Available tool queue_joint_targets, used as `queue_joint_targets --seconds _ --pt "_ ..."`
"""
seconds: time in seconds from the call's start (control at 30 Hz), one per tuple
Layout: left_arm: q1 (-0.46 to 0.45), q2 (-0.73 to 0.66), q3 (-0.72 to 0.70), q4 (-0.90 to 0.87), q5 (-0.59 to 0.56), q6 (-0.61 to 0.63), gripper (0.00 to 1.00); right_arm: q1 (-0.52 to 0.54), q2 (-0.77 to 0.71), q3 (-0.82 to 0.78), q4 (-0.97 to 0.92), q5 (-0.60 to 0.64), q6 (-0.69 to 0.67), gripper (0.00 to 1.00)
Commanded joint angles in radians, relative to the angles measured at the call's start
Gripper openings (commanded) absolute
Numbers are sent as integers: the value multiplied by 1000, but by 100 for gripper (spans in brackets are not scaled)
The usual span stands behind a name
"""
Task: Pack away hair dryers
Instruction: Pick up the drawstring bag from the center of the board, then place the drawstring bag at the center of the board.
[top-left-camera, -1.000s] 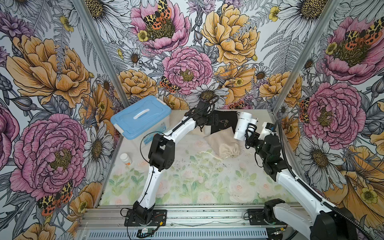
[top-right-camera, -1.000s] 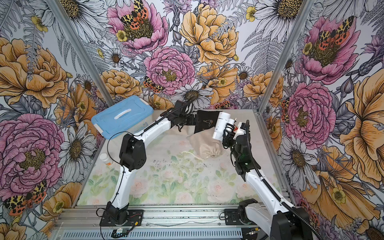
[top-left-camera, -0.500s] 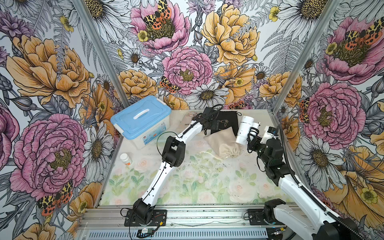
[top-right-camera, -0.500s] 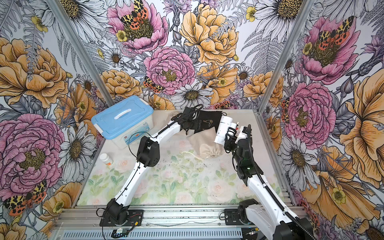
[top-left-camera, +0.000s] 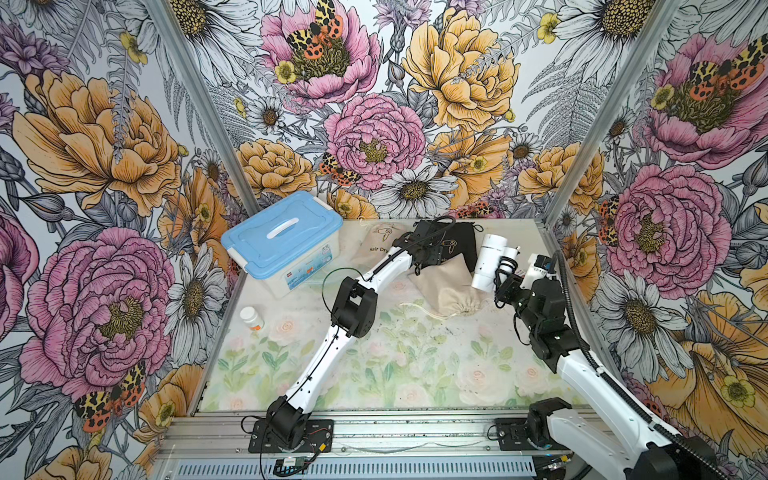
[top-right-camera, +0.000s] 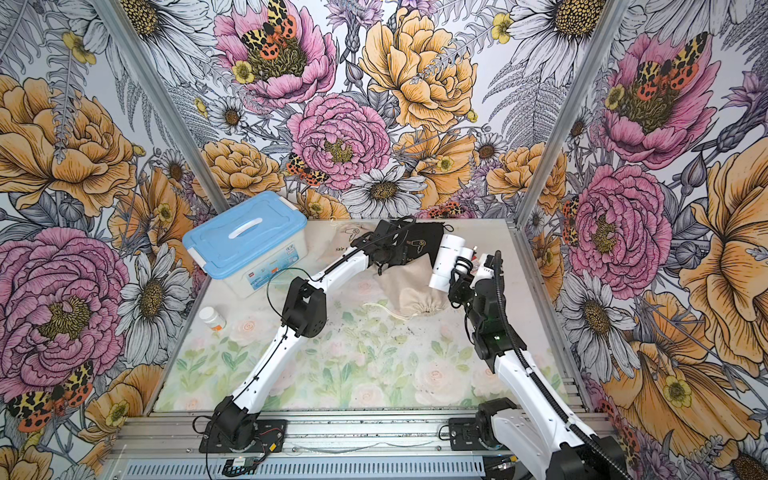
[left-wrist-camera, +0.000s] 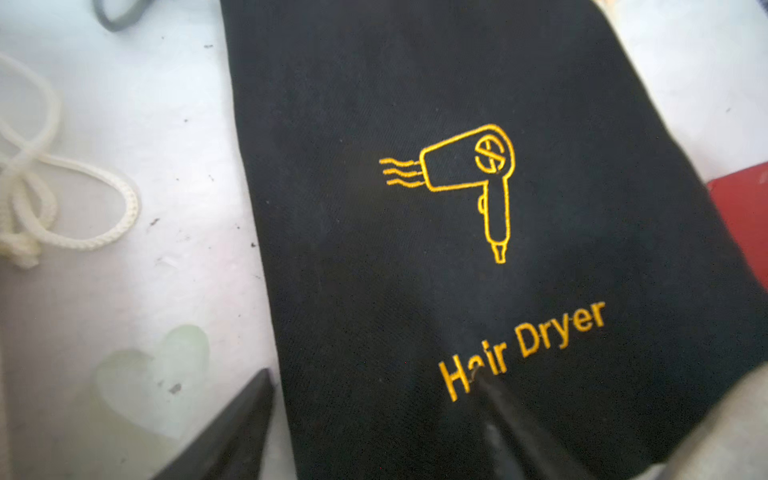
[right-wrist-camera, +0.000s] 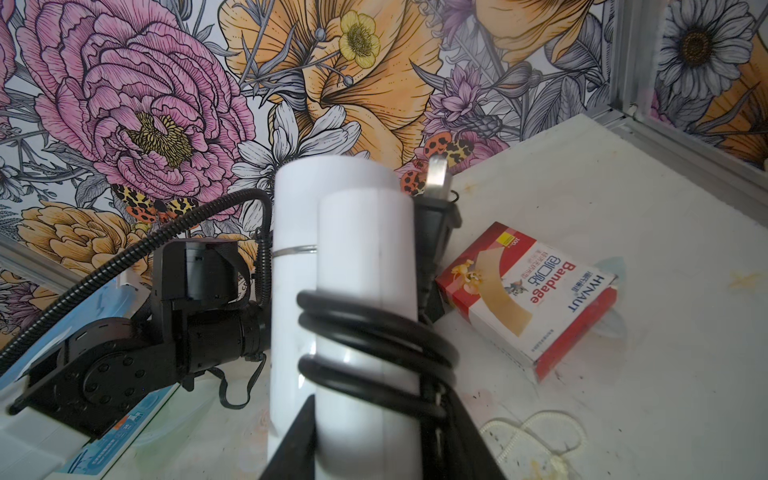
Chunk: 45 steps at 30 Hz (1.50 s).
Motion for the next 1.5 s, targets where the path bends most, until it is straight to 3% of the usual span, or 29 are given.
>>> queue_joint_targets --seconds 0.0,0.17,0.2,0.73,1.07,1.33,1.47 --pt "-8 38 36 -81 4 4 62 -6 -44 16 69 -12 -8 10" --pt "-4 45 16 -137 57 -7 8 -6 -59 18 65 -24 -5 10" --pt "-2 42 4 -139 67 -7 1 -8 -62 21 65 -24 -6 10" --pt "132 -201 32 -133 147 -50 0 -9 -112 20 43 -16 -5 10" --pt "145 -348 2 -133 230 -45 0 -10 -102 17 43 -19 -8 10" --pt "169 -580 -189 -134 353 -20 0 -10 -73 27 43 -55 -13 10" --pt "211 -734 -352 -134 486 -13 0 -9 -68 29 49 -73 -9 10"
